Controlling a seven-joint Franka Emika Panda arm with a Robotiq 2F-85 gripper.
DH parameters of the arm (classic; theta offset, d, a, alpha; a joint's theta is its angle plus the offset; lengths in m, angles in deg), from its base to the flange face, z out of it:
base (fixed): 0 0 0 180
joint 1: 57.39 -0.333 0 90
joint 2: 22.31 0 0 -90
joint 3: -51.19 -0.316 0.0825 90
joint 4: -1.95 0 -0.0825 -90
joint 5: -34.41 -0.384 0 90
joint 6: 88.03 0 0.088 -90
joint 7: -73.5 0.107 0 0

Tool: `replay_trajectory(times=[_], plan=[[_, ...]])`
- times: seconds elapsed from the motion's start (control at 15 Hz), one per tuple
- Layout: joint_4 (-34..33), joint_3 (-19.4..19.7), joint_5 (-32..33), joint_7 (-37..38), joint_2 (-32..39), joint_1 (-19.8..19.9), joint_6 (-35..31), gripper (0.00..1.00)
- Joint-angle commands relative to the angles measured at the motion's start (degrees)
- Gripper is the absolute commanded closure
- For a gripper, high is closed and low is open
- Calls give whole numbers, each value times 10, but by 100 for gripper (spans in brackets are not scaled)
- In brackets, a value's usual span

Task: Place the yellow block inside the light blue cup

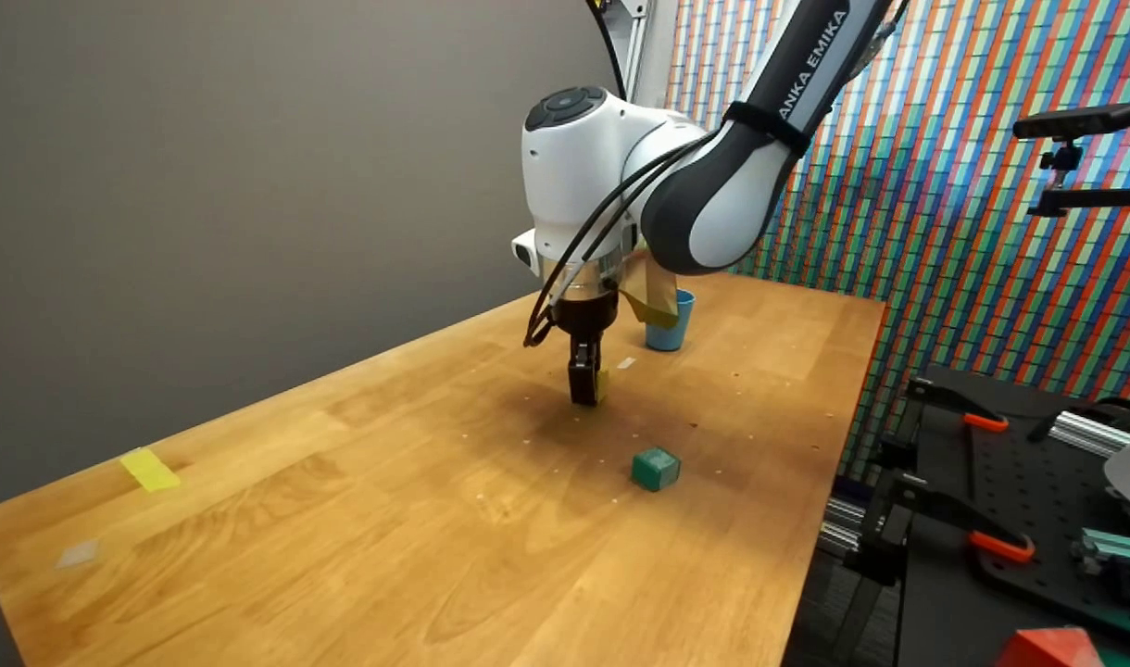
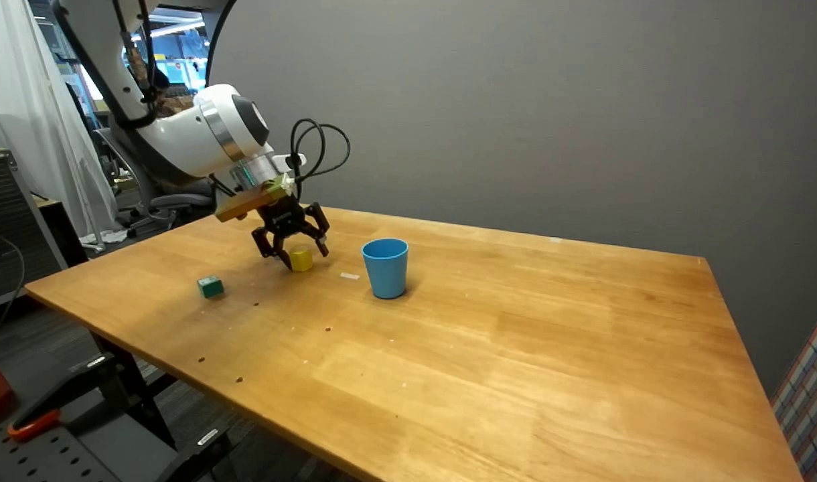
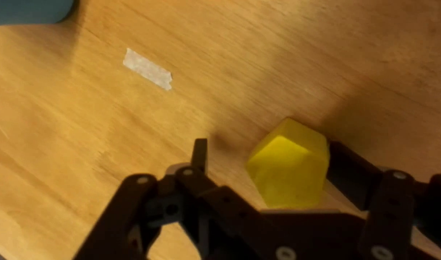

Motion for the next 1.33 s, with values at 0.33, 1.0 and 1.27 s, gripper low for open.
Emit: replay_trajectory(times=[0.33,1.0,1.27], plan=[[23,-4,-70,-6,-54,2,58,78],[103,58,-92,95,-252,98,130,79],[99,49,-163,77,-233,152,102,79]])
